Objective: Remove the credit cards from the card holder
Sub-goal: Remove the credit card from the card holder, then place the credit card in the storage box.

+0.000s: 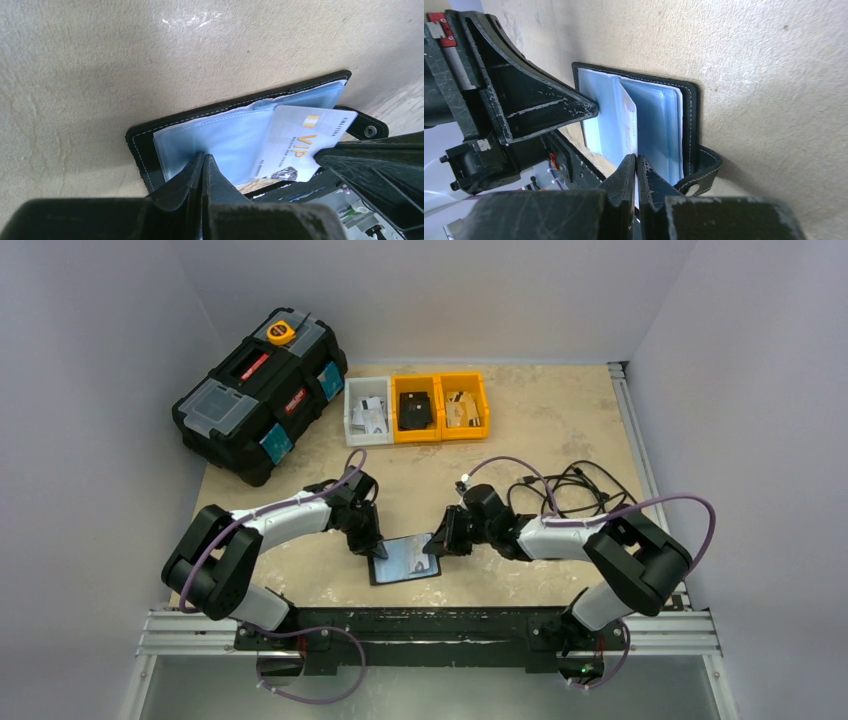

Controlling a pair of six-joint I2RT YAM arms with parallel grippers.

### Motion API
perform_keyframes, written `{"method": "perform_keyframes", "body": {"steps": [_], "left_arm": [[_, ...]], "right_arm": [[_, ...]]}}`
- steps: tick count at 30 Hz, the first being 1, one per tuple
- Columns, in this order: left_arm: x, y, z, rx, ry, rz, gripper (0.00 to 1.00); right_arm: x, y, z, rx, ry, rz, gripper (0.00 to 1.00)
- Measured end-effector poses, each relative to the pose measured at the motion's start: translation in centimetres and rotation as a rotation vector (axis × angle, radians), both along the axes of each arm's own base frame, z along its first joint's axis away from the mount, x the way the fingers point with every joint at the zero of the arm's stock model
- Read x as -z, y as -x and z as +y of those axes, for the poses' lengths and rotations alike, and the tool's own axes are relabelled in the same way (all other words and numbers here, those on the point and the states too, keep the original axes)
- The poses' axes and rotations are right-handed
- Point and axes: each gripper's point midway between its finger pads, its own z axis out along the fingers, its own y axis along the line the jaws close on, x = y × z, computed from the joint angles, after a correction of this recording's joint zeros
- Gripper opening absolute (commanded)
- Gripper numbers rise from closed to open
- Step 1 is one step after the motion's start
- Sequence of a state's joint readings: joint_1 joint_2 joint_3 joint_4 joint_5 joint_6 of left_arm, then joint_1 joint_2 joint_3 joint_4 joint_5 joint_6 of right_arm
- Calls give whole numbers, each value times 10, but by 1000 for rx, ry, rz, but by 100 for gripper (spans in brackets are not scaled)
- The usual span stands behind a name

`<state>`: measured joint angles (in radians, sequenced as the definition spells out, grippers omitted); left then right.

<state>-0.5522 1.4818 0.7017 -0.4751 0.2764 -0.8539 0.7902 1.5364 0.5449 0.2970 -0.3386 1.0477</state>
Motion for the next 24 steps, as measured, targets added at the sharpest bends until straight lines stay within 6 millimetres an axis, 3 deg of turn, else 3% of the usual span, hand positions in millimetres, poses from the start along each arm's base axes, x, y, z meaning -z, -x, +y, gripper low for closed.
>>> {"method": "perform_keyframes", "body": {"steps": [10, 11, 14, 17, 24], "left_arm": [[-6, -1, 10, -2, -59, -7, 2], [-8, -1, 11, 2, -64, -10, 8], [-23, -6, 9, 14, -53, -46, 37], [-44, -13, 4, 22, -14, -106, 54], [-88, -19, -15, 58, 134, -206, 61]], "right_arm": [[-13, -7, -14, 34, 21, -39, 0], [-14, -7, -14, 34, 22, -40, 0], [-17, -7, -17, 37, 24, -44, 0], [-20, -8, -19, 42, 21, -48, 0], [-41, -21, -25, 65, -50, -59, 0]]}}
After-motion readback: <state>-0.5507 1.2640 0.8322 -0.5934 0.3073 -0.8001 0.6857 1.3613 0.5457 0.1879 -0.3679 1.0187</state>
